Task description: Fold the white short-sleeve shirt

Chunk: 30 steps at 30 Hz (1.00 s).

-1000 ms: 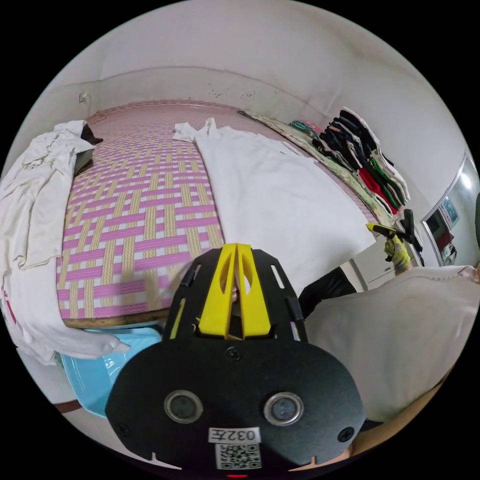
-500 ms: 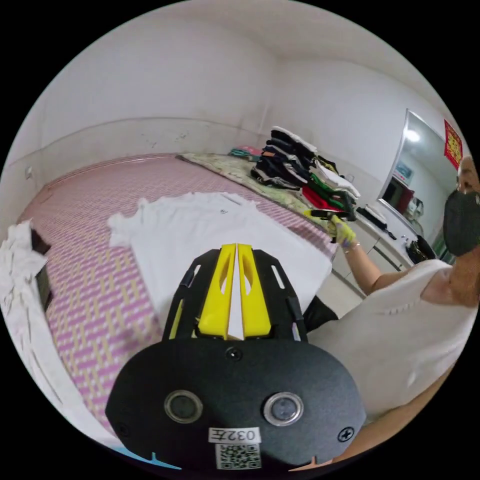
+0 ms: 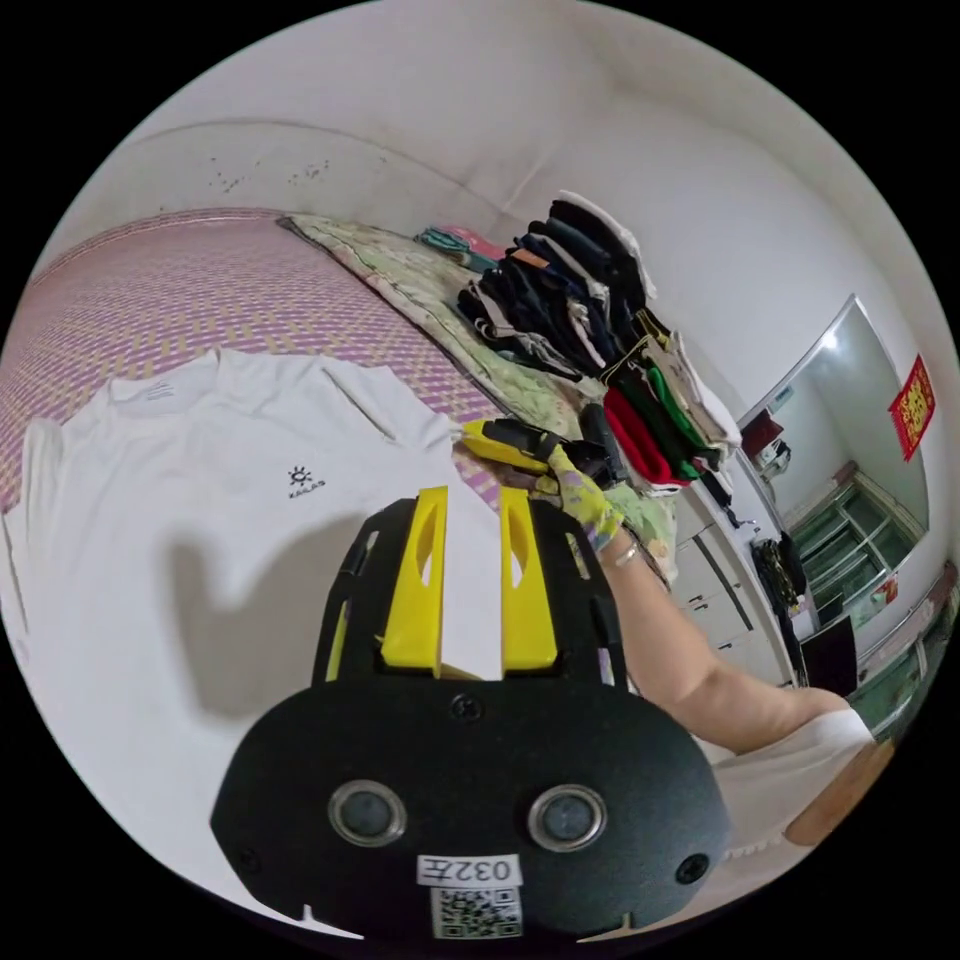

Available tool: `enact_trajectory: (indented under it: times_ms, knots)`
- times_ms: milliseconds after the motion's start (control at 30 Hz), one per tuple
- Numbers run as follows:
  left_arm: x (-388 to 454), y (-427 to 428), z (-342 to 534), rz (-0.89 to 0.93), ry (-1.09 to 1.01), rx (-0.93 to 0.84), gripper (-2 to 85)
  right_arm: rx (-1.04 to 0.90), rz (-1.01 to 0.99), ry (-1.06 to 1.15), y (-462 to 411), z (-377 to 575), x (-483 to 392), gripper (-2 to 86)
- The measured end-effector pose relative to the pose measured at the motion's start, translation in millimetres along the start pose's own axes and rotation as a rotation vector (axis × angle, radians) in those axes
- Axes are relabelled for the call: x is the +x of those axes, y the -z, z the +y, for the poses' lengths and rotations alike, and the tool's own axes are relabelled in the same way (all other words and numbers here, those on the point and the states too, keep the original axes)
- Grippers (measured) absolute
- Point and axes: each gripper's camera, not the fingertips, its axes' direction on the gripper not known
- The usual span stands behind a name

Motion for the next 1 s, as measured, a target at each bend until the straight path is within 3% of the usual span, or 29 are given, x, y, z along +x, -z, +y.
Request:
enact_trajectory:
  times_ms: [200,367,600,833,1000]
  knots:
    - [-11.4,-58.3,-75.3,0.000,0.051,-0.041,5.9,-0.004,0.020,0.028,-7.7,-8.5,-7.7,8.1]
    - [-45.1,-81.1,-107.0,-0.011,0.233,-0.021,6.1,0.057,0.066,0.074,4.9,0.1,-19.8,-0.2]
    - [-25.6,-85.8,-142.4,0.062,0.185,-0.025,6.8,0.085,0.170,0.262,8.0,11.7,-56.0,-0.8]
    - [46.1,-99.7,-152.2,0.009,-0.113,-0.190,10.2,0.103,0.071,0.158,15.1,15.6,-29.9,-0.6]
    - [124.6,-102.6,-130.1,-0.271,-0.397,-0.143,11.1,0.085,0.040,0.158,15.6,21.1,-25.7,-0.6]
